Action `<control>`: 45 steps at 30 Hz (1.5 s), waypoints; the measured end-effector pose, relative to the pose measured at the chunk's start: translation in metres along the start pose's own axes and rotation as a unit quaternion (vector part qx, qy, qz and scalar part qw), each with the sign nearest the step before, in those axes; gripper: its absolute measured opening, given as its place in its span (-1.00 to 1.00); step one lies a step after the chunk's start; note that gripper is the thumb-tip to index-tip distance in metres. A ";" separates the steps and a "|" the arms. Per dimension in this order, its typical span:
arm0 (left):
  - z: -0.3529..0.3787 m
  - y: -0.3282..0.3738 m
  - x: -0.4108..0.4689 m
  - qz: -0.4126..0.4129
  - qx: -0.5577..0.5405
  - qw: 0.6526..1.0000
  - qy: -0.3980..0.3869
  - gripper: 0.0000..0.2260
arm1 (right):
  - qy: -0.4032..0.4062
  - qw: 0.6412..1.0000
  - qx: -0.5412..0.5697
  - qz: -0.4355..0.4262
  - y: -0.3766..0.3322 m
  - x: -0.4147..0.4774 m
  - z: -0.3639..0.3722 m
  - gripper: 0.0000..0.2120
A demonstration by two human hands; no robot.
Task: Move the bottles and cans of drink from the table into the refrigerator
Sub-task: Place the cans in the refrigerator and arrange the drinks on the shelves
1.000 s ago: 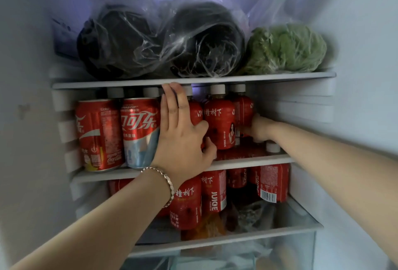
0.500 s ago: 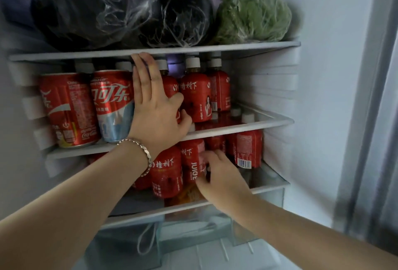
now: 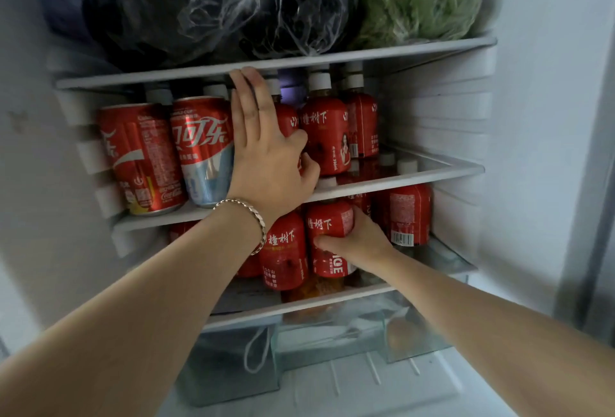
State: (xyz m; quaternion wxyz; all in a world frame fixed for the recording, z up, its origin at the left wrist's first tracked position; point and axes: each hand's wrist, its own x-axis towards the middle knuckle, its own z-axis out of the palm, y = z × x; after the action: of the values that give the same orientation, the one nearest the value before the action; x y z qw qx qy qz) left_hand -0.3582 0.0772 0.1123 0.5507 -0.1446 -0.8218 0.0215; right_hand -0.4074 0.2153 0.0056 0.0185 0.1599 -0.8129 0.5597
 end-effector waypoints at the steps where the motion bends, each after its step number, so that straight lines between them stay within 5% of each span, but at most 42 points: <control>1: 0.000 0.000 0.000 0.000 0.001 1.000 0.000 -0.82 | -0.009 1.000 0.000 -0.001 -0.002 -0.004 -0.004 -0.38; 12: -0.001 0.001 0.000 0.001 0.008 1.000 -0.003 -0.83 | -0.038 0.999 0.018 -0.006 -0.004 -0.046 -0.022 -0.46; 17: 0.000 0.001 0.001 -0.003 0.010 1.000 -0.006 -0.82 | -0.129 0.986 0.075 0.070 -0.027 -0.069 -0.036 -0.77; 21: -0.001 0.001 0.000 -0.005 0.013 1.000 -0.011 -0.83 | -0.252 0.959 -0.011 0.130 -0.050 -0.096 -0.049 -0.42; 23: -0.002 0.001 0.000 -0.006 0.009 1.000 -0.013 -0.84 | -0.258 0.959 -0.026 0.113 -0.068 -0.102 -0.059 -0.44; 27: -0.003 0.002 0.000 -0.005 -0.007 1.000 -0.012 -0.85 | -0.085 0.996 0.002 0.037 -0.108 -0.090 -0.090 -0.75; 33: -0.002 0.003 -0.002 -0.004 -0.017 1.000 -0.009 -0.81 | 0.138 0.989 0.051 0.018 -0.120 -0.034 -0.103 -0.55; 36: -0.001 0.002 -0.003 0.001 -0.014 1.000 0.000 -0.84 | 0.214 0.973 0.085 0.001 -0.111 -0.010 -0.104 -0.63; 45: 0.005 -0.001 -0.002 0.009 0.006 1.000 0.020 -0.75 | 0.251 0.962 0.049 -0.091 -0.094 0.034 -0.103 -0.43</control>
State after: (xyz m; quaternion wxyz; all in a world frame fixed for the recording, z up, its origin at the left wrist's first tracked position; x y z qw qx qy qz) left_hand -0.3623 0.0768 0.1088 0.5676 -0.1493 -0.8092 0.0282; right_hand -0.4285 0.2714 0.1358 0.2652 0.0882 -0.7356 0.6170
